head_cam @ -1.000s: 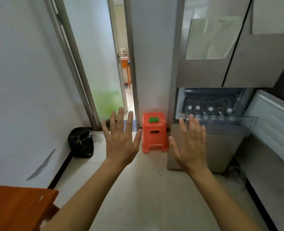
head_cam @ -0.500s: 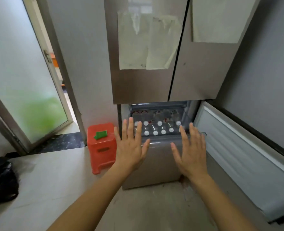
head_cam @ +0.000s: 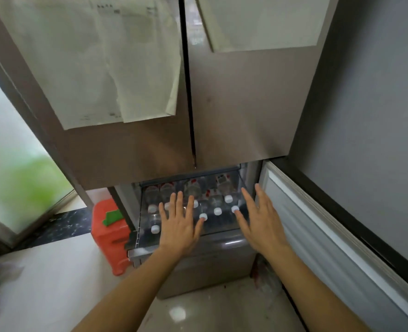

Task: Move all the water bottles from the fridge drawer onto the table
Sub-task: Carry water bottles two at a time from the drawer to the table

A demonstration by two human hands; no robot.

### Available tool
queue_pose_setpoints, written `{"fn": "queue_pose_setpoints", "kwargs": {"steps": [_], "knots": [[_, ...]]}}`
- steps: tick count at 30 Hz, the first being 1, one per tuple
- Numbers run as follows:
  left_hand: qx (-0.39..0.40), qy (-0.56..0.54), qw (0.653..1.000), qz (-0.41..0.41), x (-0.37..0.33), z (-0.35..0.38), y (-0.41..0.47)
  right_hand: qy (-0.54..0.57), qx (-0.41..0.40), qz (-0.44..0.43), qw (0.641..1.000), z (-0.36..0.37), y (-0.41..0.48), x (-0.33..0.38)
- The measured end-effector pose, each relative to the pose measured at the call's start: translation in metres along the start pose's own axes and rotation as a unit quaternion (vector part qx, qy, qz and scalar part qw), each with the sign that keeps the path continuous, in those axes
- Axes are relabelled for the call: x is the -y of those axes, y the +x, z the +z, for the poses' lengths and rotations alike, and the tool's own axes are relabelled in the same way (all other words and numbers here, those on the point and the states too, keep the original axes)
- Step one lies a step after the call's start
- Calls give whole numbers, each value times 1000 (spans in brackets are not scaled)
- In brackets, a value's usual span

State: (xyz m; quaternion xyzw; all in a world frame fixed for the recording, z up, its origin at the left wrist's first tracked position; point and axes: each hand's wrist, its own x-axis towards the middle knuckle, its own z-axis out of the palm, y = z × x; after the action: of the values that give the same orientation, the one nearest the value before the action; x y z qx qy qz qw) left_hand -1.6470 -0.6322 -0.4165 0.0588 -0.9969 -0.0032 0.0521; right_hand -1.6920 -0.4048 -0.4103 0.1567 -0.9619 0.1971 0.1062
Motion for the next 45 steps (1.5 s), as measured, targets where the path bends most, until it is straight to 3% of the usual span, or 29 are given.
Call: {"fn": "queue_pose_setpoints", "kwargs": {"steps": [12, 19, 29, 33, 39, 42, 45], "knots": [[110, -135, 976, -129, -22, 63, 74, -5, 224, -41, 974, 69, 100, -49], [148, -177, 969, -91, -4, 100, 115, -21, 281, -16, 959, 110, 125, -45], [187, -204, 956, -99, 4, 120, 136, 15, 327, 69, 942, 143, 147, -43], [193, -226, 948, -113, 2, 113, 136, 47, 313, 79, 945, 141, 148, -40], [181, -190, 961, -85, -9, 95, 101, 14, 248, 30, 968, 116, 120, -28], [133, -196, 966, -106, -15, 84, 80, 57, 185, 13, 981, 97, 106, -26], [34, -184, 974, -125, -21, 67, 67, 87, 137, 19, 987, 74, 95, -26]]}}
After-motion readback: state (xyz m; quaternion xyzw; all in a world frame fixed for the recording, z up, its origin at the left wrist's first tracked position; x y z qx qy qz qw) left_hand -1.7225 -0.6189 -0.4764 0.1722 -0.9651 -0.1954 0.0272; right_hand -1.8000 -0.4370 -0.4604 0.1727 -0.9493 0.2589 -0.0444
